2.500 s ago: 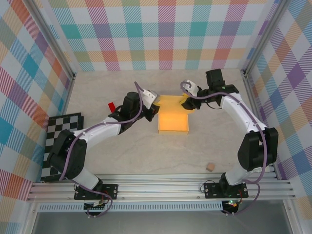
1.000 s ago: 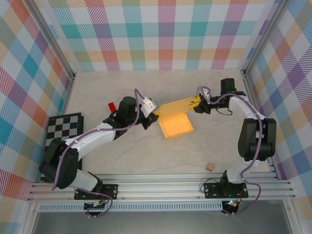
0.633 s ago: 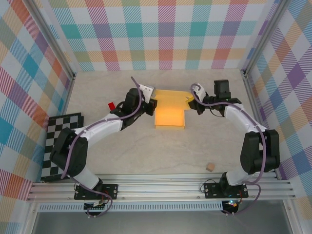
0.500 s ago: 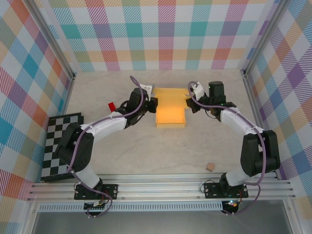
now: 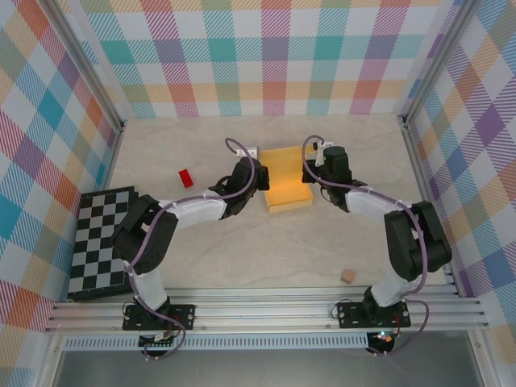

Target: Fold the paper box

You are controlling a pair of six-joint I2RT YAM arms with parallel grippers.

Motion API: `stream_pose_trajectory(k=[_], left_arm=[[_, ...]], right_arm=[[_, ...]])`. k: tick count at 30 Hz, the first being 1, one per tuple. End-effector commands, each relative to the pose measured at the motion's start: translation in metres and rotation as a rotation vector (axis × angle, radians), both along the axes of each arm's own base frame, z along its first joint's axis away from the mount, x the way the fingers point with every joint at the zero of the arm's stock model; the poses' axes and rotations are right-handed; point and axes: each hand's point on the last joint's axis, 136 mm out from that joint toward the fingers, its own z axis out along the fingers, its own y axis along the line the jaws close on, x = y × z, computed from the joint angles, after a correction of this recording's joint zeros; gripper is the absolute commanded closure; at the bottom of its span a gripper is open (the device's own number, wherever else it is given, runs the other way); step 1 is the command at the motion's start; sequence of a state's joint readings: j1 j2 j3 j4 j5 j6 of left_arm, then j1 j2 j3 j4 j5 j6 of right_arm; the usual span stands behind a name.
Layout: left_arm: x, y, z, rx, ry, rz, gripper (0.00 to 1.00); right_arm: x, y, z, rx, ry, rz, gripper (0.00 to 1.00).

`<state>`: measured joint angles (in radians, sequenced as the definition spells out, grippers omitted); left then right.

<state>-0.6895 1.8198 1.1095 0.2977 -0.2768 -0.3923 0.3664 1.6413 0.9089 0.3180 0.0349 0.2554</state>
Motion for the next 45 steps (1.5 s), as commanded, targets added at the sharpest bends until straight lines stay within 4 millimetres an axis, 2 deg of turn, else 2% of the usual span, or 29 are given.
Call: stream_pose_trajectory(k=[1,6,10,22,27,31,40,43,45], left_arm=[[0.015,-0.013,0.021,-0.056,-0.083,0.015,1.00],[0.011,-0.010,0.000,-0.098,-0.050,0.046,1.00],[0.000,-0.002,-0.006,-0.151,-0.035,0.086,1.00],[-0.056,-0.030,-0.013,-0.180,0.000,0.020,1.00],[-0.083,-0.029,-0.031,-0.161,0.035,0.017,1.00],[-0.097,-0.028,-0.043,-0.172,0.064,0.024,1.00],[-0.122,-0.025,-0.047,-0.121,0.059,0.017,1.00],[-0.133,-0.029,-0.047,-0.106,0.042,-0.004,1.00],[-0.138,-0.033,-0.043,-0.091,0.003,-0.026,1.00]], right_arm=[[0.000,0.018,0.005,0.071,-0.062,0.024,0.97],[-0.018,0.020,-0.016,0.031,-0.051,0.068,0.97],[-0.035,0.017,-0.029,0.019,-0.035,0.075,0.96],[-0.082,0.014,-0.046,-0.044,-0.016,0.099,0.96],[-0.102,0.017,-0.056,-0.064,0.004,0.110,0.96],[-0.113,0.017,-0.054,-0.088,-0.001,0.119,0.96],[-0.151,-0.002,-0.069,-0.089,0.087,0.096,0.95],[-0.167,-0.002,-0.075,-0.100,0.097,0.113,0.95],[-0.173,0.002,-0.071,-0.102,0.045,0.139,0.95]])
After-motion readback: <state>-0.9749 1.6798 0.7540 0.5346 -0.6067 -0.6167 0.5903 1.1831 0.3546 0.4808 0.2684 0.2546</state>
